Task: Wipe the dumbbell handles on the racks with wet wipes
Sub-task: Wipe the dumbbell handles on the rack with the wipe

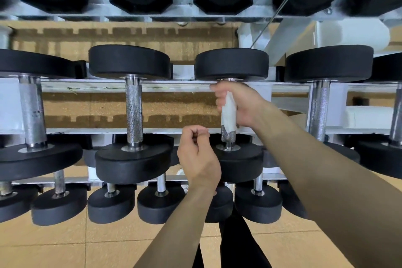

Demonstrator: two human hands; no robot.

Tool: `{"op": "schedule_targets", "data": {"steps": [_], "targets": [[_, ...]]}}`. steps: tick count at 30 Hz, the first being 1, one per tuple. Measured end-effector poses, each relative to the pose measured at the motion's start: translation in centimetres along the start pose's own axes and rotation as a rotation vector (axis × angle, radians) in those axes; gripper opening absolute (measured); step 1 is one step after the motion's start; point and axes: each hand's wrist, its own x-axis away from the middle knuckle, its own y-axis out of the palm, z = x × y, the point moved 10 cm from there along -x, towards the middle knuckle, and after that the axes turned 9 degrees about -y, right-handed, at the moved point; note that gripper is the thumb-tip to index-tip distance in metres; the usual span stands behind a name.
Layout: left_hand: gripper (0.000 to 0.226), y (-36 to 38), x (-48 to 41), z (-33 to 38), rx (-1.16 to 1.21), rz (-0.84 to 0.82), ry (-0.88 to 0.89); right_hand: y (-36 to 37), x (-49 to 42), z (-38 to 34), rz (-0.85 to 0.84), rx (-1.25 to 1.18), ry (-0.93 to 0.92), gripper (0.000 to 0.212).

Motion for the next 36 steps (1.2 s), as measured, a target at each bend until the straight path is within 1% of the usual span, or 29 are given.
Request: {"op": "schedule_targets", "data": {"steps": [2, 3, 4, 5, 6, 8, 10, 11, 13, 14, 15, 16, 17, 18, 21, 23, 25, 26, 27, 28, 29, 30, 32, 33, 34, 36], "targets": [[0.016, 0.1, -0.1, -0.2, -0.003, 0.008, -0.021, 1.7, 0.7, 2.1, -0.353, -0.188, 0.115, 0.033], [0.016, 0.1, -0.1, -0.3, -0.007, 0.01, -0.03, 2.4, 1.4, 3.3, -0.484, -0.229, 0.166, 0.035], [0.016, 0.1, -0.1, -0.4, -0.012, 0.01, -0.035, 2.6, 2.1, 4.6, -0.56, -0.22, 0.2, 0.036], [0.016, 0.1, -0.1, -0.4, -0.014, 0.011, -0.032, 2.4, 2.8, 5.5, -0.584, -0.159, 0.214, 0.037], [0.016, 0.0, -0.2, -0.3, -0.015, 0.01, -0.026, 1.8, 3.1, 6.1, -0.555, -0.052, 0.212, 0.036], [0.017, -0.1, -0.2, -0.3, -0.025, 0.013, -0.023, 0.2, 3.5, 5.9, -0.398, 0.221, 0.134, 0.031], [0.02, 0.0, -0.2, -0.3, -0.032, 0.009, -0.031, -1.7, 3.6, 4.4, -0.118, 0.479, 0.01, 0.027], [0.021, 0.1, -0.2, -0.3, -0.029, 0.007, -0.034, -2.3, 3.8, 3.6, 0.033, 0.552, -0.043, 0.024], [0.018, 0.0, -0.1, -0.3, -0.026, 0.011, -0.036, -2.8, 4.1, 2.8, 0.303, 0.529, -0.1, 0.011], [0.018, 0.0, -0.1, -0.2, -0.025, 0.012, -0.032, -2.8, 4.0, 2.3, 0.407, 0.48, -0.118, 0.01], [0.018, 0.0, -0.1, -0.1, -0.026, 0.009, -0.028, -2.7, 3.7, 1.5, 0.479, 0.439, -0.136, 0.01], [0.017, 0.1, 0.0, -0.1, -0.025, 0.007, -0.026, -2.6, 3.3, 0.4, 0.516, 0.405, -0.15, 0.012], [0.017, 0.1, 0.0, -0.1, -0.02, 0.007, -0.027, -2.3, 2.7, -0.7, 0.5, 0.363, -0.159, 0.015], [0.017, 0.0, 0.0, -0.1, -0.013, 0.011, -0.03, -1.9, 1.9, -1.4, 0.426, 0.3, -0.153, 0.017], [0.019, -0.1, -0.1, -0.6, -0.007, 0.033, -0.048, 0.0, 0.6, -0.3, 0.029, 0.012, -0.03, 0.025], [0.024, 0.0, -0.2, -0.8, -0.018, 0.041, -0.058, 0.7, 1.1, 1.6, -0.192, -0.12, 0.058, 0.027], [0.026, 0.0, -0.3, -0.6, -0.031, 0.038, -0.052, 1.2, 2.3, 3.5, -0.35, -0.07, 0.114, 0.028], [0.026, 0.1, -0.2, -0.5, -0.043, 0.03, -0.05, 1.0, 3.0, 4.5, -0.378, 0.006, 0.124, 0.028], [0.025, 0.2, -0.2, -0.4, -0.057, 0.022, -0.047, 0.5, 3.5, 5.1, -0.359, 0.093, 0.127, 0.028], [0.024, 0.2, -0.1, -0.3, -0.068, 0.016, -0.044, -0.1, 3.7, 5.2, -0.298, 0.19, 0.103, 0.026], [0.022, 0.2, -0.1, -0.3, -0.083, 0.011, -0.039, -0.8, 4.0, 4.7, -0.21, 0.318, 0.039, 0.024], [0.02, 0.2, -0.1, -0.2, -0.106, 0.004, -0.033, -1.6, 4.5, 3.6, -0.108, 0.489, -0.058, 0.023], [0.017, 0.3, 0.0, 0.0, -0.158, -0.013, -0.02, -2.3, 6.0, 0.5, 0.09, 0.833, -0.283, 0.027], [0.016, 0.4, 0.0, 0.0, -0.176, -0.024, -0.03, -2.5, 6.8, -0.6, 0.165, 0.919, -0.374, 0.029], [0.016, 0.4, 0.1, 0.1, -0.189, -0.036, -0.051, -2.8, 7.6, -1.3, 0.217, 0.95, -0.438, 0.032], [0.015, 0.3, 0.2, 0.5, -0.2, -0.062, -0.091, -3.4, 8.9, -2.1, 0.3, 0.948, -0.533, 0.039]]}}
